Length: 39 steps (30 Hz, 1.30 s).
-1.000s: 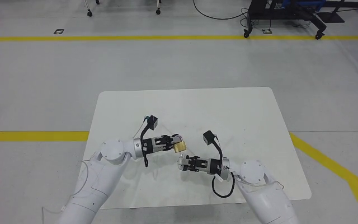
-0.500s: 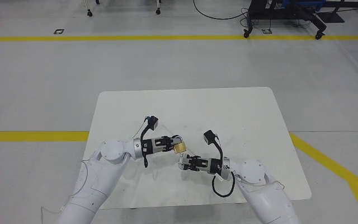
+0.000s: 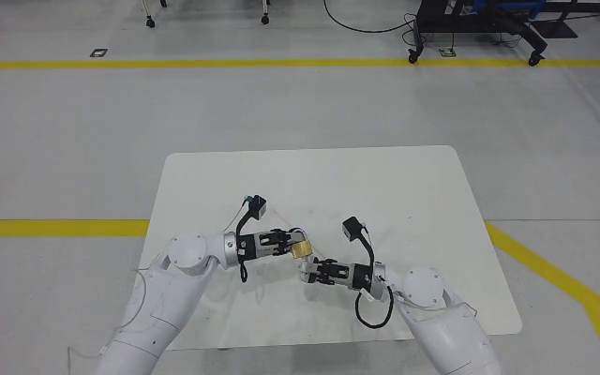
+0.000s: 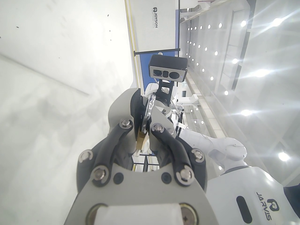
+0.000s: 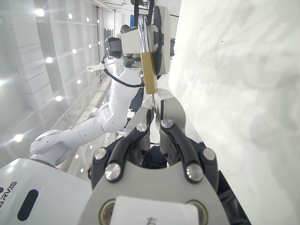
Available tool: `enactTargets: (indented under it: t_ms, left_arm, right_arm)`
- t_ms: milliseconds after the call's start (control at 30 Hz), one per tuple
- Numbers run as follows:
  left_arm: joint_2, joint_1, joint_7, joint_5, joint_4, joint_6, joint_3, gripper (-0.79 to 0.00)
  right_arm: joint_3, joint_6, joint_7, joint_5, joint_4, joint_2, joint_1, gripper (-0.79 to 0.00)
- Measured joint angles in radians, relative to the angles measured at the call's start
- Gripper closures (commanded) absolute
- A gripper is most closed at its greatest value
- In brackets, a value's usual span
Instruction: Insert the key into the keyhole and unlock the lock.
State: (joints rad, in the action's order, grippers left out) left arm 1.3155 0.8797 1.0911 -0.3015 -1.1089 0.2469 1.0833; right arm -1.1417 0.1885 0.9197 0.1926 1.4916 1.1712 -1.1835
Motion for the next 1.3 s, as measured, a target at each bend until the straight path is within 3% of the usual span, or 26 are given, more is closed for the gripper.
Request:
enactTargets:
  t_ms: [133, 167, 267, 367, 667, 700, 733, 1133, 1167, 1233, 1267, 1300]
  left_arm:
    - [-0.001, 0.004, 0.0, -0.004, -0.006, -0.002, -0.003, 0.0]
    - [-0.002, 0.004, -0.002, -0.005, -0.006, -0.002, -0.003, 0.0]
    - [-0.003, 0.005, -0.013, -0.007, -0.006, -0.001, -0.001, 0.0]
    - [-0.004, 0.006, -0.022, -0.008, -0.007, 0.0, -0.001, 0.0]
    - [-0.007, 0.005, -0.041, -0.022, 0.002, 0.008, 0.006, 0.0]
    - [-0.008, 0.004, -0.044, -0.025, 0.002, 0.008, 0.007, 0.0]
    - [-0.008, 0.004, -0.046, -0.026, 0.003, 0.009, 0.007, 0.0]
    - [-0.01, 0.005, -0.055, -0.025, 0.001, 0.021, -0.002, 0.0]
    - [-0.01, 0.005, -0.057, -0.027, 0.001, 0.023, -0.001, 0.0]
    - [-0.01, 0.006, -0.072, -0.036, 0.002, 0.031, 0.004, 0.0]
    - [-0.01, 0.007, -0.085, -0.041, 0.004, 0.037, 0.008, 0.0]
    - [-0.01, 0.009, -0.11, -0.05, 0.008, 0.048, 0.015, 0.0]
  right_arm:
    - [0.001, 0.001, -0.008, 0.003, -0.001, 0.0, 0.002, -0.299]
    - [0.001, 0.002, -0.009, 0.004, -0.001, -0.001, 0.002, -0.308]
    - [0.0, 0.008, -0.008, 0.006, 0.003, -0.002, -0.001, -0.28]
    - [-0.004, 0.013, -0.005, 0.012, 0.01, -0.004, -0.006, -0.145]
    - [-0.014, 0.017, 0.001, 0.023, 0.021, -0.009, -0.017, -0.111]
    - [-0.015, 0.019, 0.003, 0.025, 0.023, -0.009, -0.018, -0.083]
    - [-0.015, 0.02, 0.005, 0.027, 0.025, -0.01, -0.019, 0.0]
    - [-0.005, 0.001, -0.016, 0.052, 0.015, -0.009, -0.012, 0.0]
    - [-0.004, 0.0, -0.02, 0.055, 0.013, -0.009, -0.01, -0.028]
    - [-0.004, 0.002, -0.027, 0.064, 0.009, -0.008, -0.007, -0.286]
    - [-0.005, 0.005, -0.03, 0.069, 0.008, -0.008, -0.007, -0.345]
    - [-0.008, 0.011, -0.033, 0.077, 0.008, -0.008, -0.008, -0.785]
